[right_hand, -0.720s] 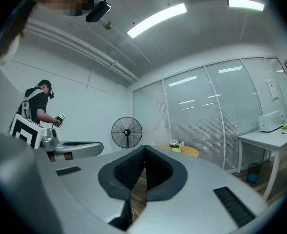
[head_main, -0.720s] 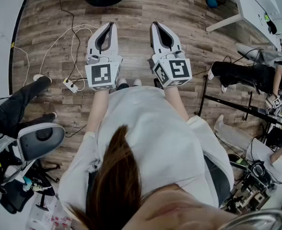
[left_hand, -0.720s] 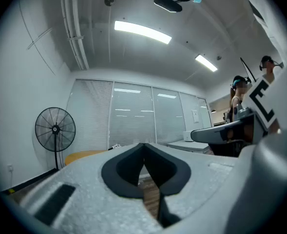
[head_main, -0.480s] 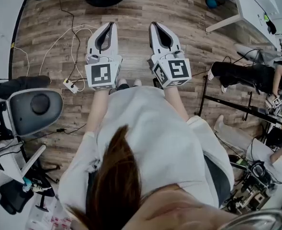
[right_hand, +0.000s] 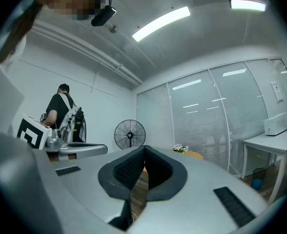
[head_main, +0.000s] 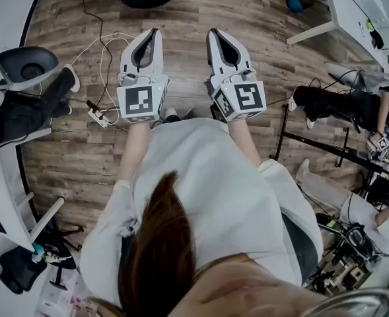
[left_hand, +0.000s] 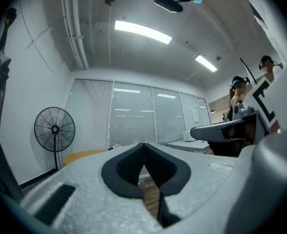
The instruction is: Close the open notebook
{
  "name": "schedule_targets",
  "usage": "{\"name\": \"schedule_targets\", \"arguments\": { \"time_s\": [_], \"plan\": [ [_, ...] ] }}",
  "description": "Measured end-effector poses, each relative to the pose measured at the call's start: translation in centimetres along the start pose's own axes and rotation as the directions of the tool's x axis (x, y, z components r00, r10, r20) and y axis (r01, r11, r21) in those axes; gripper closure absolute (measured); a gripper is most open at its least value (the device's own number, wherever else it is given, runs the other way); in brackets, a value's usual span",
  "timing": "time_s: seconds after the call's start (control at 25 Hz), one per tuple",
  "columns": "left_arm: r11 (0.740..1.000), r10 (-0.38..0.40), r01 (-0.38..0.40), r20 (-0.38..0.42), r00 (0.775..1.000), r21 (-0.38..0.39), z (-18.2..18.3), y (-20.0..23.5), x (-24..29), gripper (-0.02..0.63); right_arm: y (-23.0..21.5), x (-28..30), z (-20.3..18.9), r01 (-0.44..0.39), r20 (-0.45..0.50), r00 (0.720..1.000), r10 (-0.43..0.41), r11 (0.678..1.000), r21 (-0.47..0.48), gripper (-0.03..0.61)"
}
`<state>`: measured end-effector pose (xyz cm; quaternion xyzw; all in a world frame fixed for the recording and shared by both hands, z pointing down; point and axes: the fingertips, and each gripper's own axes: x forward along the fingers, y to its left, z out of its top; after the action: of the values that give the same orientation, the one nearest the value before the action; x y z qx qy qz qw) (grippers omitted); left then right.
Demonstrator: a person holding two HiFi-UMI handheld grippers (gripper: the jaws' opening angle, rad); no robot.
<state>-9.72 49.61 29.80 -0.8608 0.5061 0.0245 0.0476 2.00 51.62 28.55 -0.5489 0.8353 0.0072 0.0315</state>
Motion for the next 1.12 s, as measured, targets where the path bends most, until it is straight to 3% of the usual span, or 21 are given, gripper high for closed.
{"name": "schedule_targets", "arguments": {
  "time_s": [0.36,0.84,1.12],
  "plan": [
    [1.000,0.006,-0.006,-0.038,0.999,-0.016,-1.7,-0.2,3.2,0.598,-2.7,1.9,-1.2,0.000,-0.037,0.999,0.001,1.000,0.011,0.577],
    [0.990,0.141,-0.141,-0.005,0.990,-0.014,-1.8,1.4,12.0,0.598,-9.9,9.1,-1.1,-0.130,-0.046,0.991,0.129,0.991,-0.020,0.577],
    [0.983,0.181,-0.181,-0.013,0.983,-0.022,-2.7,1.4,14.9,0.598,-13.6,10.9,-1.8,-0.126,-0.055,0.991,0.126,0.992,-0.002,0.577]
  ]
}}
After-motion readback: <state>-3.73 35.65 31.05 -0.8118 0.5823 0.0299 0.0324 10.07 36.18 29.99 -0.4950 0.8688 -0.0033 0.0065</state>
